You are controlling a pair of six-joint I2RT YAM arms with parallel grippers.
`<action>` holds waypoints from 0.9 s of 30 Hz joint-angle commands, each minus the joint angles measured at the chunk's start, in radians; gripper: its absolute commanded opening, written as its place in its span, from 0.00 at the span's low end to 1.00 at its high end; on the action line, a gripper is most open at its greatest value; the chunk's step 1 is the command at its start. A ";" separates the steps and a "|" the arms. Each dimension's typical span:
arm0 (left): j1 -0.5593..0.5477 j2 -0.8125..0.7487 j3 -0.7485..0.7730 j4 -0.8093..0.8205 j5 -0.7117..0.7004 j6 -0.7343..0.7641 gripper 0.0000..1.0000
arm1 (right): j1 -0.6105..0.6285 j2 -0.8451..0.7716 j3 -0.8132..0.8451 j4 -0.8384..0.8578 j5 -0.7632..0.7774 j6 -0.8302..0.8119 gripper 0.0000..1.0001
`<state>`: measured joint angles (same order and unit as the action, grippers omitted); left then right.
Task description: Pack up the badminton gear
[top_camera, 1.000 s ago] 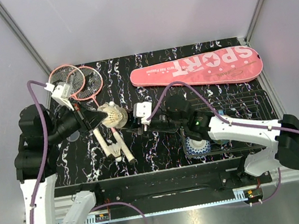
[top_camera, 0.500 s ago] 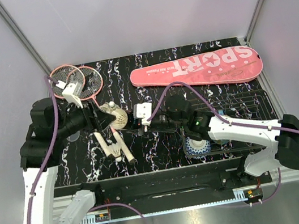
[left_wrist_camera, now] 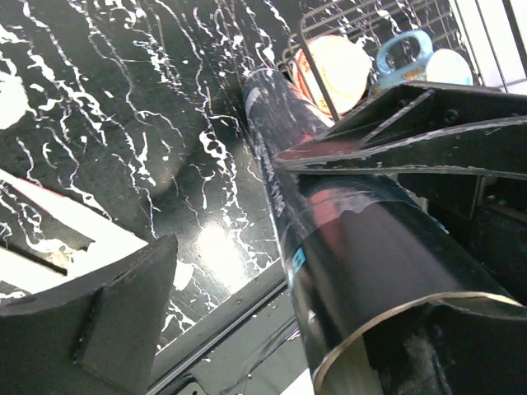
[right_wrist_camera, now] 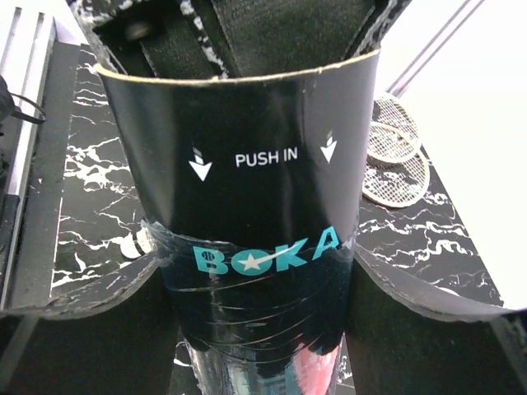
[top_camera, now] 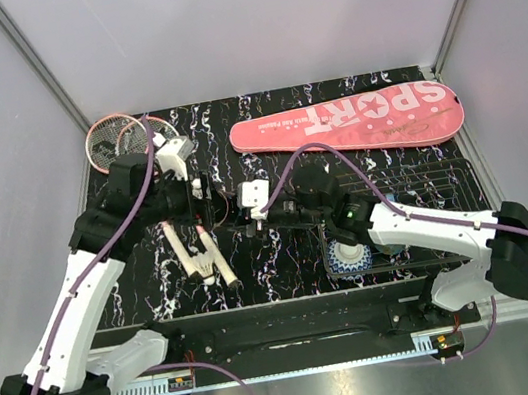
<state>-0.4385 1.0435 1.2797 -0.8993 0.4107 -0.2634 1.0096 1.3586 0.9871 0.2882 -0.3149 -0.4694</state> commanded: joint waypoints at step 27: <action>-0.011 -0.275 -0.065 -0.294 -0.917 -0.749 0.99 | 0.014 -0.018 0.068 0.058 0.292 0.152 0.41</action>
<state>-0.4553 0.6689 1.2366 -1.0729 -0.4290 -0.7700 1.0195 1.3590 1.0164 0.2943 -0.0830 -0.3603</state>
